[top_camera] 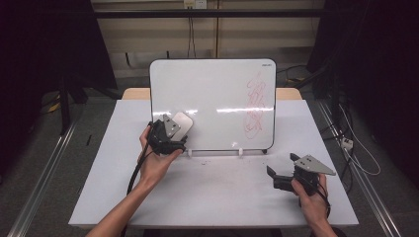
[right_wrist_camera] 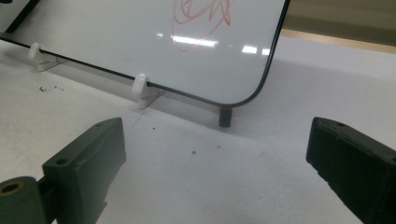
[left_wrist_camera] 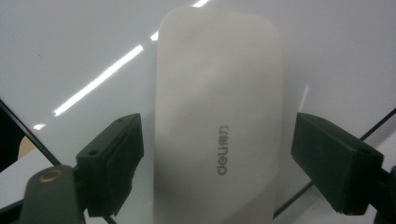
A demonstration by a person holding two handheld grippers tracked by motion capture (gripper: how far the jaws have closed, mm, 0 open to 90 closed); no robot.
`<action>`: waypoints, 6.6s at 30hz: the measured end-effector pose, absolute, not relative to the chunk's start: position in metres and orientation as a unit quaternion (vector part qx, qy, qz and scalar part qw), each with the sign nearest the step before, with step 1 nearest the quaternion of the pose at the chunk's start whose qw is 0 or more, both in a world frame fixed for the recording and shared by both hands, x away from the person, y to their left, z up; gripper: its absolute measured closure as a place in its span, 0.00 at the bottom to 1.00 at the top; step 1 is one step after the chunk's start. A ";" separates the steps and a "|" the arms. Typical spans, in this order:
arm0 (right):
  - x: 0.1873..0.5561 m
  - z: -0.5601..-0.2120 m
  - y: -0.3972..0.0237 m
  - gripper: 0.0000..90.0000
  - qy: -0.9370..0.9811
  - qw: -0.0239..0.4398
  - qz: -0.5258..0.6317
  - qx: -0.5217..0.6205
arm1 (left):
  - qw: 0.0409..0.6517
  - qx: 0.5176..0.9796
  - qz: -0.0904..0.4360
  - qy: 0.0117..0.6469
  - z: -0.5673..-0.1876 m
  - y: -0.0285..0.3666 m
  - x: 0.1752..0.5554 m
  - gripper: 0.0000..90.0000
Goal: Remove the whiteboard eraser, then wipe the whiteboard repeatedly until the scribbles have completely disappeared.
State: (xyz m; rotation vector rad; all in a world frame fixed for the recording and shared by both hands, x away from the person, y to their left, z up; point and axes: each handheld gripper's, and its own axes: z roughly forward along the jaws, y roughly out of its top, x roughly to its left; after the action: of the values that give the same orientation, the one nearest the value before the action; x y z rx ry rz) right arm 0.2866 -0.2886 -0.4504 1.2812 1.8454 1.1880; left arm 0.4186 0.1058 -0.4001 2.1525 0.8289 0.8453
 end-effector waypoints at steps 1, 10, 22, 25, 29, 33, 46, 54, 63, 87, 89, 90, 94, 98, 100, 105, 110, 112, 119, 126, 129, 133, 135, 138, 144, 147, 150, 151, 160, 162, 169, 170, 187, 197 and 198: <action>0.287 -0.450 -0.288 0.05 0.694 0.296 0.446 0.482 | 0.336 0.825 0.324 0.318 -0.400 0.106 0.419 0.21; 0.287 -0.450 -0.287 0.05 0.696 0.296 0.445 0.480 | 0.326 0.828 0.334 0.311 -0.406 0.099 0.421 0.30; 0.286 -0.450 -0.288 0.05 0.695 0.295 0.447 0.480 | 0.316 0.828 0.341 0.313 -0.408 0.097 0.422 0.34; 0.286 -0.450 -0.288 0.05 0.695 0.295 0.447 0.480 | 0.318 0.828 0.340 0.313 -0.408 0.097 0.422 0.34; 0.287 -0.450 -0.288 0.05 0.695 0.295 0.447 0.481 | 0.319 0.829 0.335 0.313 -0.407 0.098 0.423 0.34; 0.287 -0.450 -0.288 0.05 0.694 0.294 0.447 0.481 | 0.323 0.830 0.331 0.313 -0.407 0.099 0.423 0.34; 0.287 -0.450 -0.289 0.05 0.693 0.294 0.447 0.483 | 0.356 0.828 0.285 0.325 -0.403 0.110 0.427 0.34; 0.290 -0.450 -0.287 0.05 0.691 0.293 0.447 0.486 | 0.373 0.825 0.263 0.333 -0.403 0.117 0.428 0.34; 0.291 -0.451 -0.286 0.05 0.693 0.291 0.445 0.487 | 0.412 0.811 0.258 0.326 -0.390 0.122 0.418 0.34; 0.293 -0.451 -0.286 0.06 0.691 0.292 0.446 0.488 | 0.445 0.799 0.252 0.315 -0.379 0.124 0.405 0.34; 0.292 -0.451 -0.287 0.06 0.689 0.292 0.447 0.490 | 0.447 0.801 0.251 0.310 -0.379 0.122 0.403 0.34; 0.292 -0.451 -0.287 0.06 0.689 0.292 0.447 0.490 | 0.447 0.801 0.251 0.310 -0.379 0.122 0.403 0.34; 0.291 -0.451 -0.289 0.06 0.689 0.295 0.448 0.489 | 0.448 0.801 0.254 0.305 -0.376 0.119 0.402 0.34; 0.289 -0.450 -0.289 0.06 0.688 0.294 0.447 0.491 | 0.452 0.800 0.256 0.300 -0.371 0.116 0.401 0.34; 0.289 -0.451 -0.291 0.06 0.687 0.295 0.448 0.490 | 0.452 0.801 0.258 0.297 -0.369 0.113 0.400 0.34; 0.288 -0.451 -0.291 0.06 0.687 0.294 0.449 0.489 | 0.449 0.803 0.264 0.290 -0.364 0.107 0.398 0.34; 0.289 -0.452 -0.294 0.06 0.686 0.292 0.452 0.490 | 0.450 0.803 0.267 0.286 -0.354 0.094 0.401 0.34; 0.290 -0.453 -0.296 0.06 0.684 0.290 0.453 0.492 | 0.445 0.807 0.267 0.282 -0.352 0.088 0.403 0.34; 0.291 -0.453 -0.296 0.06 0.686 0.288 0.456 0.488 | 0.447 0.809 0.269 0.271 -0.346 0.068 0.410 0.34; 0.289 -0.452 -0.296 0.06 0.686 0.290 0.455 0.488 | 0.462 0.804 0.272 0.258 -0.338 0.046 0.416 0.34; 0.289 -0.452 -0.295 0.06 0.686 0.290 0.455 0.488 | 0.471 0.799 0.275 0.254 -0.332 0.038 0.419 0.34; 0.289 -0.452 -0.294 0.06 0.689 0.293 0.453 0.484 | 0.470 0.799 0.281 0.248 -0.326 0.029 0.422 0.34; 0.289 -0.451 -0.293 0.06 0.689 0.292 0.454 0.483 | 0.470 0.800 0.281 0.246 -0.324 0.025 0.424 0.34; 0.289 -0.451 -0.292 0.06 0.690 0.292 0.454 0.482 | 0.469 0.800 0.285 0.243 -0.322 0.018 0.427 0.34; 0.289 -0.451 -0.293 0.06 0.687 0.288 0.456 0.487 | 0.471 0.800 0.282 0.240 -0.321 0.008 0.435 0.34; 0.289 -0.451 -0.294 0.06 0.686 0.287 0.456 0.489 | 0.473 0.799 0.282 0.243 -0.322 0.004 0.439 0.34; 0.289 -0.451 -0.294 0.06 0.687 0.288 0.457 0.485 | 0.471 0.799 0.284 0.244 -0.323 0.002 0.442 0.34; 0.290 -0.451 -0.293 0.06 0.688 0.289 0.457 0.484 | 0.470 0.799 0.285 0.244 -0.323 0.002 0.442 0.34; 0.290 -0.451 -0.293 0.06 0.687 0.288 0.457 0.486 | 0.466 0.796 0.308 0.234 -0.318 -0.010 0.448 0.34; 0.290 -0.451 -0.293 0.06 0.687 0.287 0.457 0.485 | 0.465 0.797 0.311 0.229 -0.317 -0.013 0.449 0.34; 0.289 -0.451 -0.295 0.06 0.686 0.287 0.458 0.487 | 0.466 0.793 0.324 0.222 -0.315 -0.023 0.452 0.34; 0.289 -0.451 -0.295 0.06 0.687 0.286 0.458 0.487 | 0.465 0.792 0.327 0.222 -0.314 -0.024 0.453 0.34; 0.290 -0.452 -0.296 0.06 0.684 0.283 0.461 0.489 | 0.454 0.795 0.344 0.212 -0.304 -0.060 0.481 0.34; 0.290 -0.453 -0.297 0.06 0.685 0.281 0.460 0.490 | 0.441 0.800 0.351 0.207 -0.307 -0.076 0.492 0.34; 0.290 -0.452 -0.297 0.06 0.685 0.280 0.460 0.491 | 0.440 0.800 0.351 0.207 -0.308 -0.077 0.493 0.34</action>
State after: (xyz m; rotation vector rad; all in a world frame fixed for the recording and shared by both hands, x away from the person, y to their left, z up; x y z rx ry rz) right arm 0.2898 -0.2967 -0.4525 1.3169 1.8361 1.2329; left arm 0.4933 -0.0769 -0.3078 1.9864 0.5152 0.8727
